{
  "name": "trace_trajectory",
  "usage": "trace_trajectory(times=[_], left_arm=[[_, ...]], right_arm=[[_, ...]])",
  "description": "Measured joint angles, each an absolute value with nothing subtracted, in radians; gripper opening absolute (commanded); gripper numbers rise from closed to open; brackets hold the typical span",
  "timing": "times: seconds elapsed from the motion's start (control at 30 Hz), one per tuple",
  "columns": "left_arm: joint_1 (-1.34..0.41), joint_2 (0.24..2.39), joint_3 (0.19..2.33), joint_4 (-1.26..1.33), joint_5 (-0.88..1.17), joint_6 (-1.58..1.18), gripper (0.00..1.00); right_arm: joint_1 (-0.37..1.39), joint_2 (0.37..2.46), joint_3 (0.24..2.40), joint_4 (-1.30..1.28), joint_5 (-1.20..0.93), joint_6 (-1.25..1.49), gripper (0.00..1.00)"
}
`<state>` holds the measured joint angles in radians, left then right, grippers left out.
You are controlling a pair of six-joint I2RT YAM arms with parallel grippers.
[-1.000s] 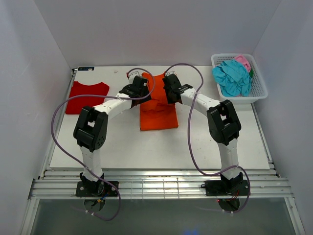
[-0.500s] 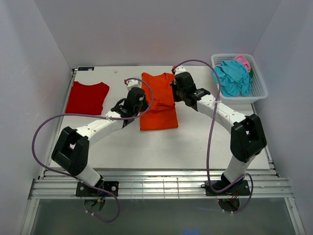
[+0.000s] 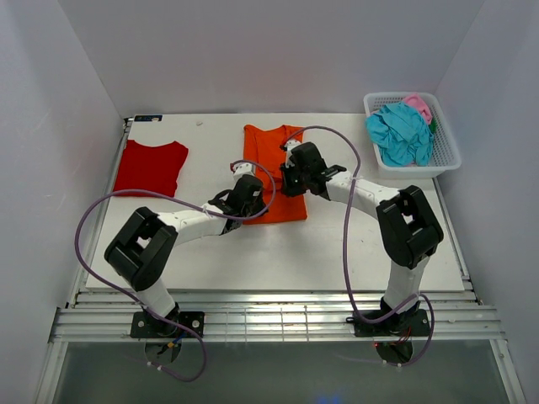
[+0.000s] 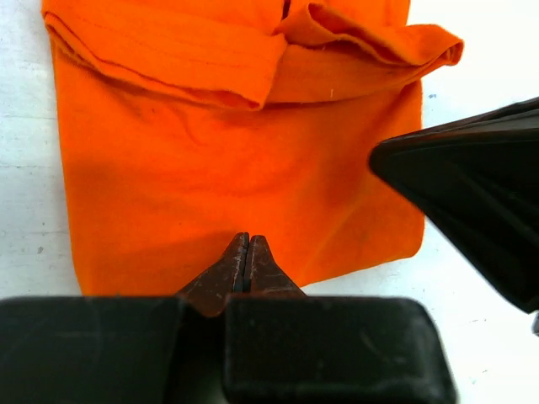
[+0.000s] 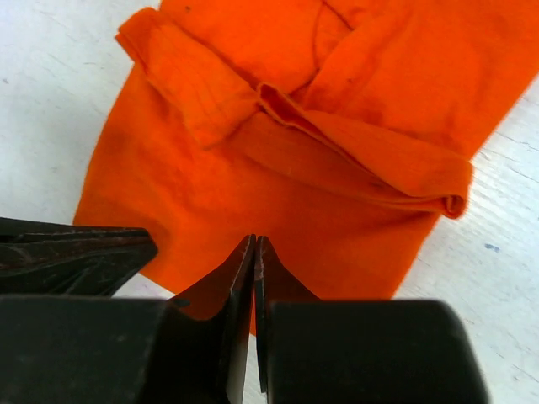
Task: Fold and stack the t-shirts
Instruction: Fold the folded rectangular tshirt in 1/3 of the way
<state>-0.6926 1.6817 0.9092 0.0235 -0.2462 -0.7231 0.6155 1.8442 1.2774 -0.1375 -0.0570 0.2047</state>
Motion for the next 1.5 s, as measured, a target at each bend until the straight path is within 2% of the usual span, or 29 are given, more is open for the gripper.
trace_trajectory(times=[0.57, 1.33, 1.5], left_arm=[[-0.695, 1.719, 0.859, 0.074, -0.247, -0.734, 0.0], [-0.695, 1.72, 0.81, 0.115, -0.257, -0.746, 0.0], [-0.695, 1.684, 0.771, 0.112, -0.258, -0.757, 0.0]], right_arm=[[0.618, 1.97, 1.301, -0.094, -0.145, 0.237, 0.08], [0.617, 2.171, 1.554, -0.109, -0.118, 0.224, 0.08], [0.615, 2.218, 1.684, -0.138, -0.093, 0.202, 0.08]])
